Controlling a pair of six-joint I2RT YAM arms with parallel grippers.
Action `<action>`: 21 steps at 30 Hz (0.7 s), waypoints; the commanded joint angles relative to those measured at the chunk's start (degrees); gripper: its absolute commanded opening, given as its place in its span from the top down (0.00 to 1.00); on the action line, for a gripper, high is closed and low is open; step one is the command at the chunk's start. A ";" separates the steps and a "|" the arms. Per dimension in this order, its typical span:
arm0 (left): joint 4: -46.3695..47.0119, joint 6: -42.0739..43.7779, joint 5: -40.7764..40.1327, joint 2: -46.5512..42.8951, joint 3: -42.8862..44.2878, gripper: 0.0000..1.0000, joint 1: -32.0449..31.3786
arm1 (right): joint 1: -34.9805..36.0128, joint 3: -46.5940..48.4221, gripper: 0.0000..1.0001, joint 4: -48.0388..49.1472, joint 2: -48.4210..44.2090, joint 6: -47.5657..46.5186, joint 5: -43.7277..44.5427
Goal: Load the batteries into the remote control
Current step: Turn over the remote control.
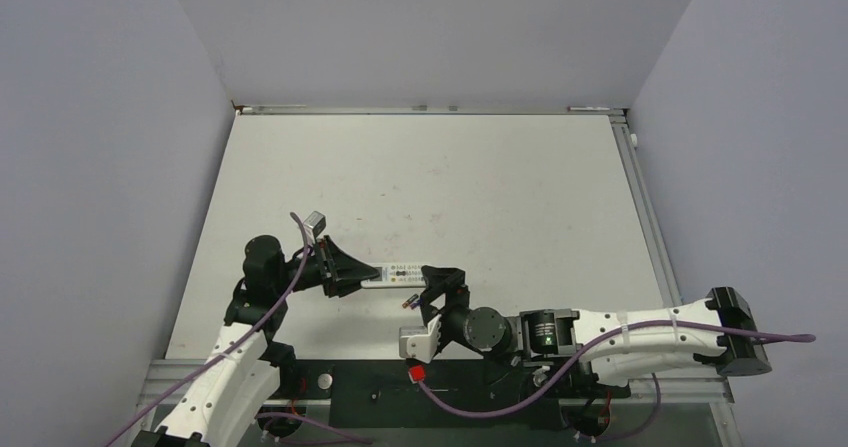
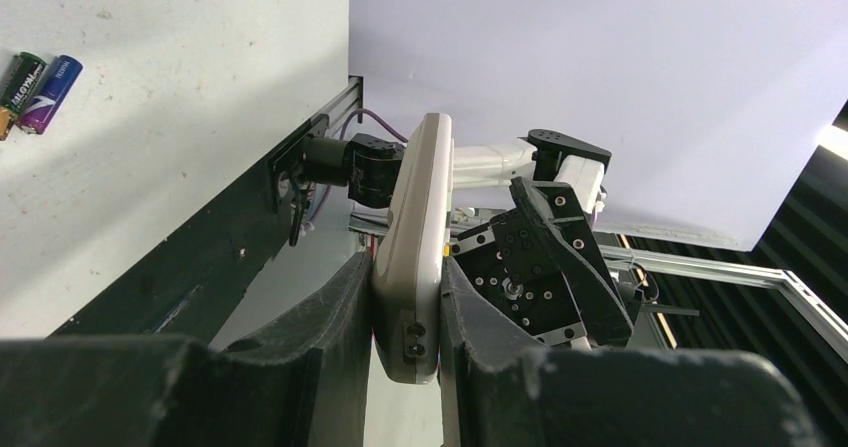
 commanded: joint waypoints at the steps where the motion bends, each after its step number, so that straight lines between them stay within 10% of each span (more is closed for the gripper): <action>1: 2.23 -1.84 1.74 -1.20 0.75 1.00 0.47 | 1.19 -1.36 0.26 9.87 2.07 -7.13 8.01; 21: 3.40 -4.02 3.63 -2.23 -0.81 1.00 0.74 | 2.21 -2.86 0.53 20.98 9.45 -16.03 12.90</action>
